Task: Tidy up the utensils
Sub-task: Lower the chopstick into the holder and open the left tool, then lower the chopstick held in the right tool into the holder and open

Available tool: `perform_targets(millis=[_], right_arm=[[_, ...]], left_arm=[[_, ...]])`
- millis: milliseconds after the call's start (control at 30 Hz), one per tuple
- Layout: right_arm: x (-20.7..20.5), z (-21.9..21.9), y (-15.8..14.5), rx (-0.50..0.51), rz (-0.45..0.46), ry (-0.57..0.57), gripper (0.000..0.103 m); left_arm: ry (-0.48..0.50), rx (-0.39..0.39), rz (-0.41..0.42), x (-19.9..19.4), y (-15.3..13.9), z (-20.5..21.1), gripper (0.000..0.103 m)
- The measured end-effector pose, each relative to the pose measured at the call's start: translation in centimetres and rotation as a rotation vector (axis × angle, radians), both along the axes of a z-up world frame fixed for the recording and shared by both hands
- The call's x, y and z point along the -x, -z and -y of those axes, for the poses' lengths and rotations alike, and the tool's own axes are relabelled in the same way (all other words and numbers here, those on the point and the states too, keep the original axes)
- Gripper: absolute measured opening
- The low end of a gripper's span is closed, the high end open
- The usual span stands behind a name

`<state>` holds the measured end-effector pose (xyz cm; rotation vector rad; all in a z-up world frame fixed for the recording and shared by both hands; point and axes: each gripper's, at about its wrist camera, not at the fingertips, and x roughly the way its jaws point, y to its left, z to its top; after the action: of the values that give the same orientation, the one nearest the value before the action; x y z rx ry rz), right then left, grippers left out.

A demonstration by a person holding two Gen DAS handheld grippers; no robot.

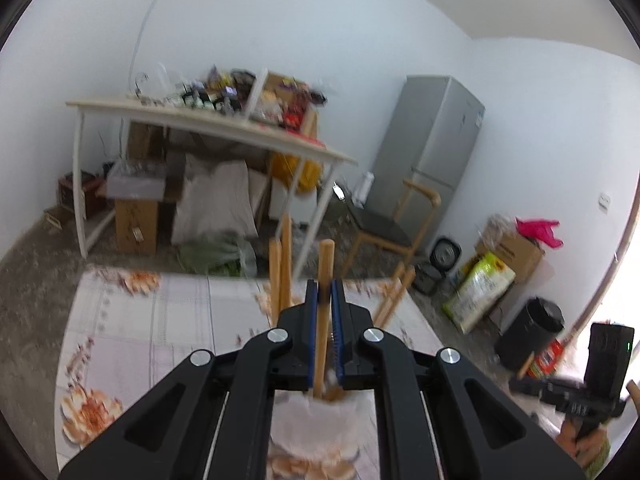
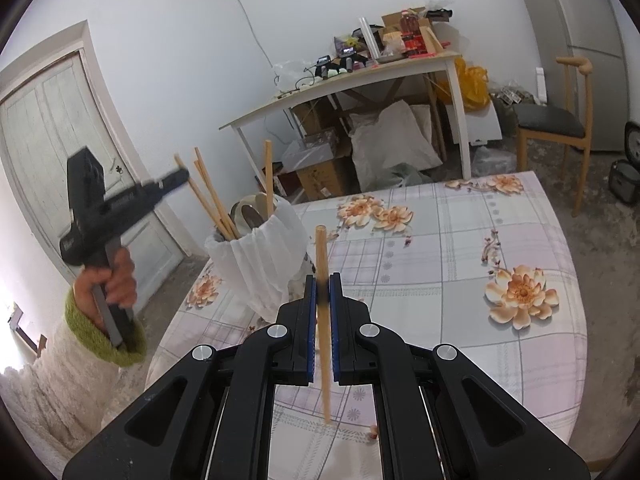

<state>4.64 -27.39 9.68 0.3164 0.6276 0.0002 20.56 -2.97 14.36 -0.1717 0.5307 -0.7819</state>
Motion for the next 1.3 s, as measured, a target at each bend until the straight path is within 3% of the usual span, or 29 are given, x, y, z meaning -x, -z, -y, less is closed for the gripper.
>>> perform_targets(millis=[100, 267, 500, 667, 967, 1167, 1300], right_arm=[[0.0, -0.1, -1.0, 0.006, 0.023, 0.004, 0.004], [-0.4, -0.4, -4.5, 0.017, 0.106, -0.007, 0.004], [-1.7, -1.0, -11.7, 0.013, 0.293, -0.049, 0.004], [-4.2, -1.2, -13.8, -0.009, 0.352, -0.067, 0.004], [-10.5, -3.1, -11.3, 0.035, 0.289, -0.091, 0.004], [-13.0, -4.4, -7.5, 0.087, 0.198, -0.099, 0.004], [-14.3, -5.6, -4.3, 0.136, 0.090, -0.137, 0.006]], left_arm=[[0.017, 0.009, -0.030, 0.8, 0.6, -0.7, 0.030], [0.035, 0.012, -0.010, 3.5, 0.9, -2.2, 0.053], [0.021, -0.002, 0.000, 7.5, 2.5, -5.2, 0.073], [0.034, -0.040, -0.029, 9.8, 4.8, -6.1, 0.081], [0.048, -0.117, -0.042, 12.3, 7.9, -5.9, 0.087], [0.070, -0.138, -0.064, 12.8, 9.5, -5.3, 0.089], [0.066, -0.141, -0.081, 12.7, 10.0, -5.0, 0.089]])
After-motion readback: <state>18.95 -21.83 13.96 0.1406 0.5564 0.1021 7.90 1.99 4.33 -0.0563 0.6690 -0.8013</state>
